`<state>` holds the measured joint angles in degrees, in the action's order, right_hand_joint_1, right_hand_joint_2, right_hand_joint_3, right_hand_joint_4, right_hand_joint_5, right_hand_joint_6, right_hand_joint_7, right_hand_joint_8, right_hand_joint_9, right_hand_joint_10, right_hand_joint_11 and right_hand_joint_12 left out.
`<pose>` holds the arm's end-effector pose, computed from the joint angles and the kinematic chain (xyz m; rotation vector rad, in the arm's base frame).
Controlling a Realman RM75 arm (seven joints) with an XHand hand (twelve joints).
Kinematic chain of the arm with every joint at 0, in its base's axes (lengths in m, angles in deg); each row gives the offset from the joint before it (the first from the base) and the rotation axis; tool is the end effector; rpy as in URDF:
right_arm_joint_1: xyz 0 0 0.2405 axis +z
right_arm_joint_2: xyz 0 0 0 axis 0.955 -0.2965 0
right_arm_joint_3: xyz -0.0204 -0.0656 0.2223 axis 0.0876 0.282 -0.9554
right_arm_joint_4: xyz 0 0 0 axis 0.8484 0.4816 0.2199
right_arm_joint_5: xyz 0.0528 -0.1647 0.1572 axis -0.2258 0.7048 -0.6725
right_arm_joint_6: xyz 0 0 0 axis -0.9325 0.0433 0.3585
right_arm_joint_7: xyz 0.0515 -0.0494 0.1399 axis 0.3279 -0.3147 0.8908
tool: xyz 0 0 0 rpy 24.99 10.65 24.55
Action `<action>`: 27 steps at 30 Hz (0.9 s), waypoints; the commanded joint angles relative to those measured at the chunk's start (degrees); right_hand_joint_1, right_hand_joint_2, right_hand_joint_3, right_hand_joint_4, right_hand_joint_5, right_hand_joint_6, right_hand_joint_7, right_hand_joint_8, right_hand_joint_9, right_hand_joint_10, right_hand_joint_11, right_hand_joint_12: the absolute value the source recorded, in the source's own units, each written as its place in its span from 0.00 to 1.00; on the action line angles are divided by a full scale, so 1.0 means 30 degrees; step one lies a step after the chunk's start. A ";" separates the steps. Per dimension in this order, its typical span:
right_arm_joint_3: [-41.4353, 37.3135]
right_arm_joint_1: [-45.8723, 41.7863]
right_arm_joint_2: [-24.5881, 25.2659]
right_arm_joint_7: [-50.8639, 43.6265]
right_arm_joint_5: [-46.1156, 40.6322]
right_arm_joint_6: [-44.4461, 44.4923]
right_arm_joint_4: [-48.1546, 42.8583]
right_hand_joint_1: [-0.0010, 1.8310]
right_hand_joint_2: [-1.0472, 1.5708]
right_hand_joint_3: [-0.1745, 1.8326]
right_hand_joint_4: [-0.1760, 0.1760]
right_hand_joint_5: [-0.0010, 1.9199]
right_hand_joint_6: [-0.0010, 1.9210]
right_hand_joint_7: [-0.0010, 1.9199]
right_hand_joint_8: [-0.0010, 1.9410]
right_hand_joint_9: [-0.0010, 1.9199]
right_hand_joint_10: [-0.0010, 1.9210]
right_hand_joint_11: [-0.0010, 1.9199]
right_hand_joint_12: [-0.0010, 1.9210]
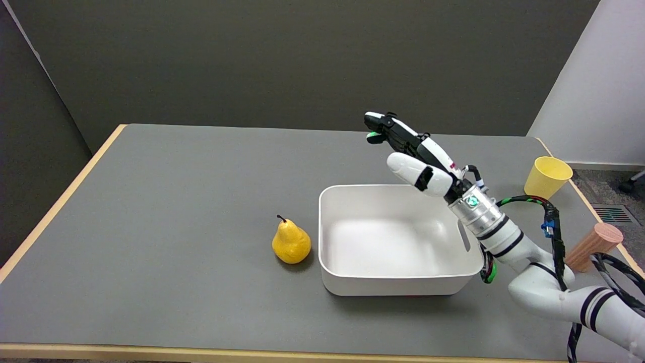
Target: Pick up the wooden cylinder.
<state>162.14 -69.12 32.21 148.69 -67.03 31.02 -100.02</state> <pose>-0.2331 -0.3457 0.3327 1.9336 -0.8659 1.0873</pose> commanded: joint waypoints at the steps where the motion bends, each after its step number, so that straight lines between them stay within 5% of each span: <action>1: -0.1477 -0.4238 -0.0110 -0.0681 -0.0432 0.0779 -0.2517 0.21 0.66 0.53 0.14 0.03 0.16 0.01 0.16 0.00 0.08 0.00 0.48; 4: -0.3188 -0.6878 0.0058 -0.2854 -0.1415 0.0612 -0.4287 0.21 0.67 0.52 0.11 0.02 0.13 0.00 0.14 0.00 0.02 0.00 0.45; 6: -0.3815 -0.8110 0.0111 -0.4253 -0.1953 0.0681 -0.5060 0.32 0.68 0.59 0.08 0.04 0.08 0.03 0.07 0.00 0.01 0.00 0.41; 9: -0.4101 -0.9563 0.0141 -0.5992 -0.3035 0.1300 -0.5667 0.21 0.67 0.52 0.11 0.02 0.13 0.00 0.14 0.00 0.03 0.00 0.47; 15: -0.3892 -1.0665 0.0168 -0.7687 -0.5030 0.5096 -0.5125 0.21 0.68 0.47 0.10 0.02 0.16 0.00 0.18 0.00 0.07 0.00 0.49; 17: -0.3895 -1.1041 0.0168 -0.8545 -0.5880 0.6338 -0.5049 0.22 0.65 0.54 0.09 0.03 0.15 0.01 0.16 0.00 0.08 0.00 0.51; 25: -0.4055 -1.2148 -0.0277 -1.0916 -0.8154 1.0570 -0.5189 0.23 0.65 0.54 0.11 0.04 0.21 0.03 0.23 0.00 0.20 0.00 0.54; 27: -0.3911 -1.2664 -0.0311 -1.1530 -0.9101 1.1249 -0.5043 0.24 0.68 0.47 0.11 0.06 0.18 0.05 0.21 0.00 0.23 0.00 0.54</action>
<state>152.82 -94.82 32.42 129.88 -79.23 44.75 -112.79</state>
